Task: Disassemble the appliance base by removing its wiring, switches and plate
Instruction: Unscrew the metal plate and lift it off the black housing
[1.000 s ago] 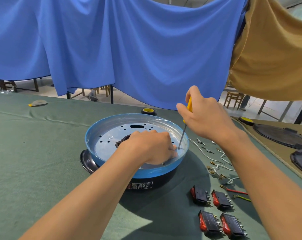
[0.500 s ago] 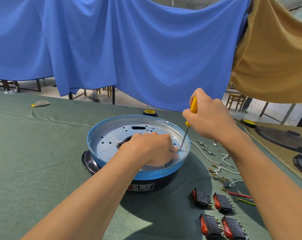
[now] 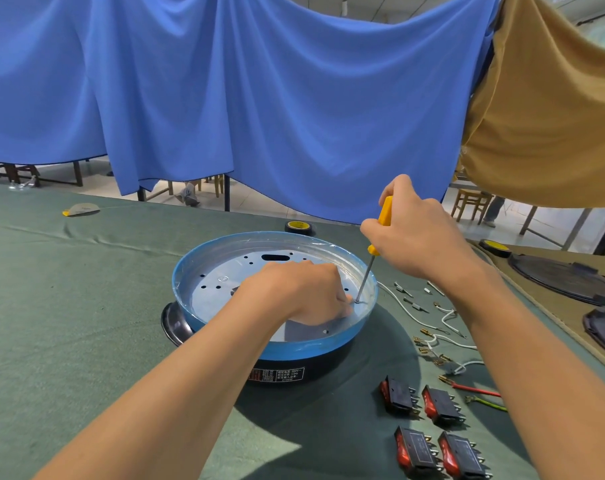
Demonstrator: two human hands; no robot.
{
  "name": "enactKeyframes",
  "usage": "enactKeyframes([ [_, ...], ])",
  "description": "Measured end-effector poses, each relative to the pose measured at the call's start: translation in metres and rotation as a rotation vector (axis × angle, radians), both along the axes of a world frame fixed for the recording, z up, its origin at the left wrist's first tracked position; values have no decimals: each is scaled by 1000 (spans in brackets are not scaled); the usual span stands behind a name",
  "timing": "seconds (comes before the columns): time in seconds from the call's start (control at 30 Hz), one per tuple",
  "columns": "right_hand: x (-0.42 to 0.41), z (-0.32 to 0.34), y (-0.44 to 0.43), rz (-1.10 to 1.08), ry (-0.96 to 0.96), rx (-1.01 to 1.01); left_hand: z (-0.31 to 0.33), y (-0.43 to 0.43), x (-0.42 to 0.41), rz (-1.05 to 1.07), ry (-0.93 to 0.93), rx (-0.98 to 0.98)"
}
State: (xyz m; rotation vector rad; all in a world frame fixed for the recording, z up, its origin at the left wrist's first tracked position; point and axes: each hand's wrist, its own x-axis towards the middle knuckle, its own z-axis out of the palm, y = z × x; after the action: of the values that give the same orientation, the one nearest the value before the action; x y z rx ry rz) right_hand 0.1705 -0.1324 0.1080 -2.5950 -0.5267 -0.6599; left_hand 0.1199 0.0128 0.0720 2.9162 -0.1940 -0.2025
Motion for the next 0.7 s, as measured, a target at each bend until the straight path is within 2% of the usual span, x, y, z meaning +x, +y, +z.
enactKeyframes([
  [0.17,-1,1,-1,-50,-22,-49,4,-8,-2,40,-72,85],
  [0.33,-2,3,1,36,85,15,5,-5,-2,24,-33,68],
  [0.53,-4,0,1,-36,-41,-34,1,-3,0,13,-20,52],
  [0.7,-1,2,0,10,34,-6,-1,-2,1,-6,-36,51],
])
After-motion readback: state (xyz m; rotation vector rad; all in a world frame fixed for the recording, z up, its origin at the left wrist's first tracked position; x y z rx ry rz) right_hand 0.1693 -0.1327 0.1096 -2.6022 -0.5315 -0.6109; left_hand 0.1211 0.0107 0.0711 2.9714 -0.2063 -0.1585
